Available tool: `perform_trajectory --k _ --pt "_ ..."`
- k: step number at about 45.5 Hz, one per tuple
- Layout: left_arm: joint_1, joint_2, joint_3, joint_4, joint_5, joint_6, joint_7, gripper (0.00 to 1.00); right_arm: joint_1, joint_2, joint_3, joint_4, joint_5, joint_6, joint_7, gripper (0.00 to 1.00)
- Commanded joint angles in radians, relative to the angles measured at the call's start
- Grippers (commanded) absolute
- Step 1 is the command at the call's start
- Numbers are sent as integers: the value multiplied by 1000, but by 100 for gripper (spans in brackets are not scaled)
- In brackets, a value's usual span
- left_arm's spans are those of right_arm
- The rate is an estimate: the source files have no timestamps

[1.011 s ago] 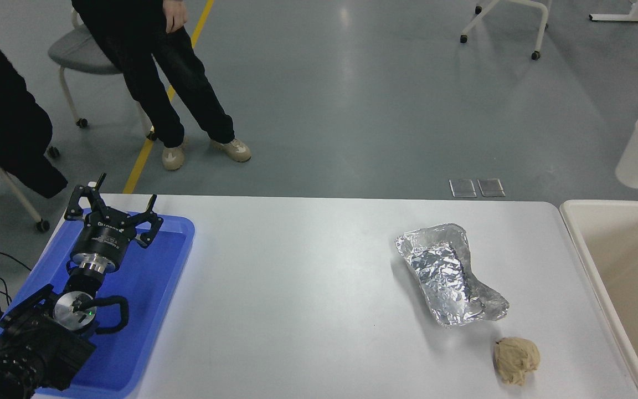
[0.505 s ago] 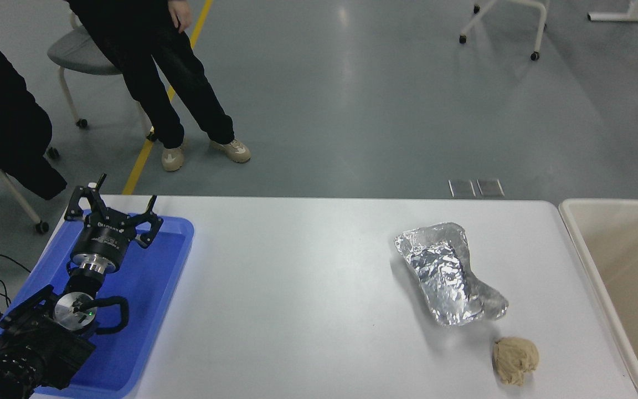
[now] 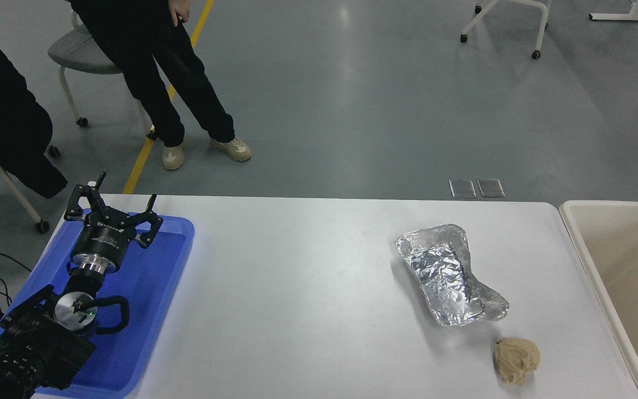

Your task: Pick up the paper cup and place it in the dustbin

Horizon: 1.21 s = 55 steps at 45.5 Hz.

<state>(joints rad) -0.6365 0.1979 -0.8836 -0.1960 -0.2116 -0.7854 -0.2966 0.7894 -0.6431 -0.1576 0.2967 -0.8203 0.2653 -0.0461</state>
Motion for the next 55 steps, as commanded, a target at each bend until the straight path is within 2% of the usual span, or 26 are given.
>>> perform_trajectory --k 1,3,5,6,8,25,33,37,44,50,55 --pt "0 0 0 1 0 0 -1 100 -75 49 62 -30 9 -52 2 0" --pt "0 0 0 1 0 0 -1 100 -76 51 64 -31 10 -64 2 0" --pt "0 0 0 1 0 0 1 100 -78 57 69 -37 10 -74 0 16" --pt "0 0 0 1 0 0 1 100 -78 60 72 -41 12 -72 2 33" --pt "0 0 0 1 0 0 0 100 -81 62 78 -44 18 -78 2 100" --pt "0 0 0 -2 0 0 0 100 -64 65 64 -42 50 -51 2 100" --pt "-2 0 0 1 0 0 1 100 48 56 -5 -5 49 2 3 100" --pt "-2 0 0 1 0 0 1 100 158 17 -130 77 49 12 11 100" --pt "-2 0 0 -2 0 0 1 100 437 -87 -416 364 44 23 11 100" --pt "-2 0 0 1 0 0 1 100 694 -87 -663 542 46 93 11 100" --pt "-2 0 0 1 0 0 1 100 838 -79 -731 662 46 201 11 100"
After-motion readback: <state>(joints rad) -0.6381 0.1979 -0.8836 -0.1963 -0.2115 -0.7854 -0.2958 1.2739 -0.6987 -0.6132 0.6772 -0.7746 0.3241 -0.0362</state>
